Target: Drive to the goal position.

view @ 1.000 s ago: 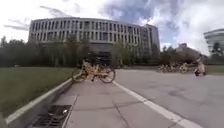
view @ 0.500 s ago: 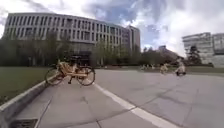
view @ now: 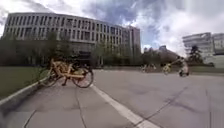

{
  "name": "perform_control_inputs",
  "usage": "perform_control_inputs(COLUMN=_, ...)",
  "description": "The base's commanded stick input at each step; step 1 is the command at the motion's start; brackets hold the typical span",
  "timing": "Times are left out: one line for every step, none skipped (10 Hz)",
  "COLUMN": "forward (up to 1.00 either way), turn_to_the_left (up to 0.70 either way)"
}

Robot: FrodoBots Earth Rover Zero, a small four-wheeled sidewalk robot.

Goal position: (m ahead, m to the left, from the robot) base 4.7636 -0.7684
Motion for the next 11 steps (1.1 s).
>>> perform_control_inputs(forward=0.7, turn_to_the_left=0.0)
perform_control_inputs(forward=0.7, turn_to_the_left=0.0)
perform_control_inputs(forward=0.7, turn_to_the_left=0.0)
perform_control_inputs(forward=0.7, turn_to_the_left=0.0)
perform_control_inputs(forward=0.7, turn_to_the_left=0.0)
perform_control_inputs(forward=0.7, turn_to_the_left=0.0)
perform_control_inputs(forward=0.7, turn_to_the_left=0.0)
perform_control_inputs(forward=0.7, turn_to_the_left=-0.24)
perform_control_inputs(forward=0.7, turn_to_the_left=-0.35)
perform_control_inputs(forward=0.7, turn_to_the_left=-0.35)
perform_control_inputs(forward=0.7, turn_to_the_left=-0.35)
